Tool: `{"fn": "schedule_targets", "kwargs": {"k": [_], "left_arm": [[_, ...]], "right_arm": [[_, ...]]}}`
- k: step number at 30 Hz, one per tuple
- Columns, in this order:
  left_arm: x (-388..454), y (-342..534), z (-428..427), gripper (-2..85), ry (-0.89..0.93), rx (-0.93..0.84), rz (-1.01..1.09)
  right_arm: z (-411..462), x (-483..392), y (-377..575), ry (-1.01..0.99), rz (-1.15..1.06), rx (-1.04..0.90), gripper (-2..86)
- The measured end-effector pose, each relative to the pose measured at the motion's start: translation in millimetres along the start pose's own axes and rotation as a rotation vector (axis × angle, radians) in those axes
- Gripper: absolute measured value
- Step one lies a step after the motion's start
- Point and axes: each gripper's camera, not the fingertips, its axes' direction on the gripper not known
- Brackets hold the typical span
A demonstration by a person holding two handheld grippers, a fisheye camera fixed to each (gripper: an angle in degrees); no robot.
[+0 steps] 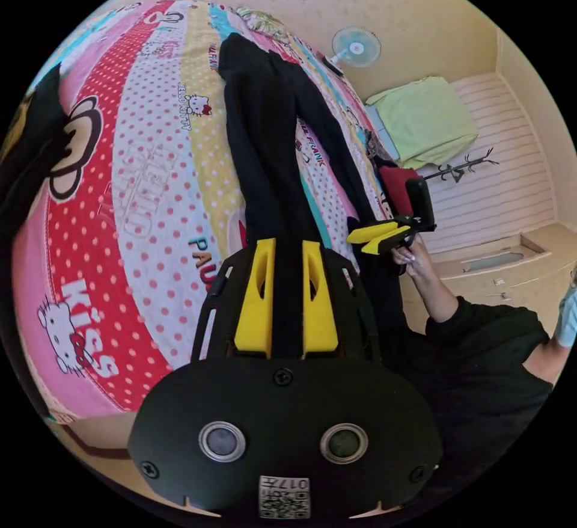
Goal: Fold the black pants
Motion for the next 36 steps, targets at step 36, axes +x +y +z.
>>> {"fn": "schedule_targets", "kwargs": {"k": [36], "left_arm": [[-64.1, 175.5, -18.4, 7.0, 0.069, -0.042, -0.369]], "right_arm": [[-137.5, 169.7, 240.1, -0.126, 0.143, 0.295, 4.0]]}}
